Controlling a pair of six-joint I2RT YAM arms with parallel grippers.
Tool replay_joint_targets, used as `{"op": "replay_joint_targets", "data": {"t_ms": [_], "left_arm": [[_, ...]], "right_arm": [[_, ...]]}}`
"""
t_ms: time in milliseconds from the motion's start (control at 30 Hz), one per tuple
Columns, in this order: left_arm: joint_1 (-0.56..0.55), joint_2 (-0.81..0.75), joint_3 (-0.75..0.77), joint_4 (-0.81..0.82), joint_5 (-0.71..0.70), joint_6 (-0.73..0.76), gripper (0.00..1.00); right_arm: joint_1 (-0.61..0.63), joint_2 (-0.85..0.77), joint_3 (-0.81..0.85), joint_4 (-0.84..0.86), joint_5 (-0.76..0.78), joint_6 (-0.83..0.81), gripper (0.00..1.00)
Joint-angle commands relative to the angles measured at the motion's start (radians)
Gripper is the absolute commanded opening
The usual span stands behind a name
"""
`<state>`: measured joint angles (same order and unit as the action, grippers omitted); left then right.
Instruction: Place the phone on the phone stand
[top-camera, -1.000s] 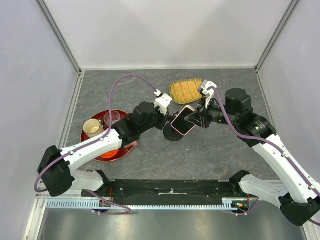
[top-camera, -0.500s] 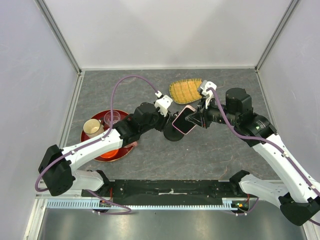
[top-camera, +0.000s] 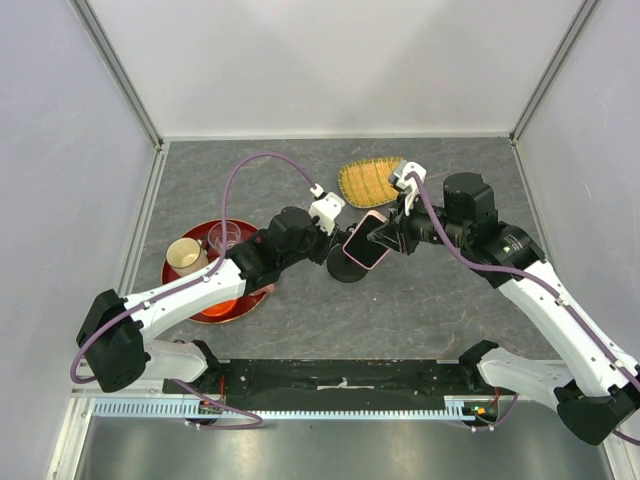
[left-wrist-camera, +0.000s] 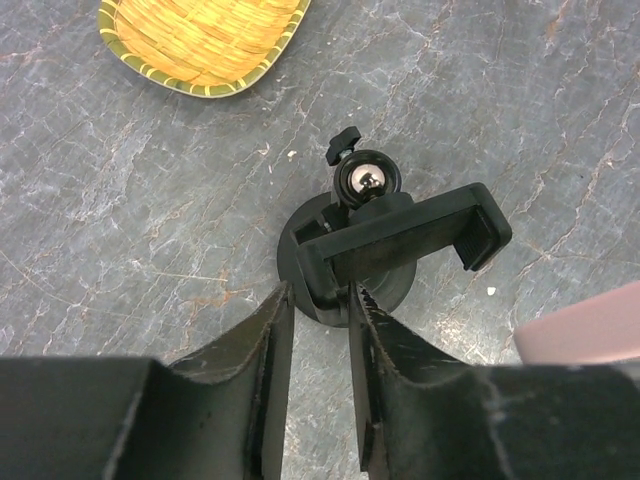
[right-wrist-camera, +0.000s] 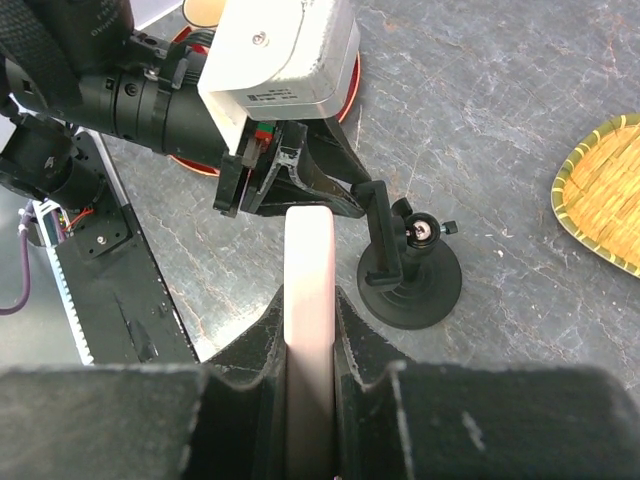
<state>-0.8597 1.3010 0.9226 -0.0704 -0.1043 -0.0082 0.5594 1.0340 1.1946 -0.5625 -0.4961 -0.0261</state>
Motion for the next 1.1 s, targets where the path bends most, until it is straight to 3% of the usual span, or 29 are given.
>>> {"op": "replay_joint_targets", "data": {"t_ms": [0,133,233,400,567,833,1067], "left_arm": [[0.004,0.004,-0.001,0.066,-0.015,0.017,0.31],[0.024,0.006,-0.005,0.1,0.037,0.028,0.1],[0.04,0.001,-0.004,0.1,0.098,0.06,0.03],[0.102,0.036,0.042,0.018,0.296,0.145,0.02],[0.16,0.038,0.016,0.044,0.486,0.177,0.02],[0.24,0.07,0.045,0.014,0.695,0.217,0.02],[0.252,0.107,0.065,-0.022,0.742,0.231,0.02]], "right_arm": [[0.011,0.008,0.043,0.079,-0.002,-0.04,0.0],[0.03,0.001,0.016,0.075,0.033,-0.141,0.0],[0.051,-0.002,0.007,0.062,0.013,-0.242,0.0],[0.069,0.038,0.028,0.013,-0.198,-0.385,0.0],[0.105,0.107,0.036,0.087,-0.331,-0.446,0.0],[0.119,0.277,0.054,0.219,-0.361,-0.514,0.0],[0.102,0.366,0.089,0.248,-0.349,-0.563,0.0]]}}
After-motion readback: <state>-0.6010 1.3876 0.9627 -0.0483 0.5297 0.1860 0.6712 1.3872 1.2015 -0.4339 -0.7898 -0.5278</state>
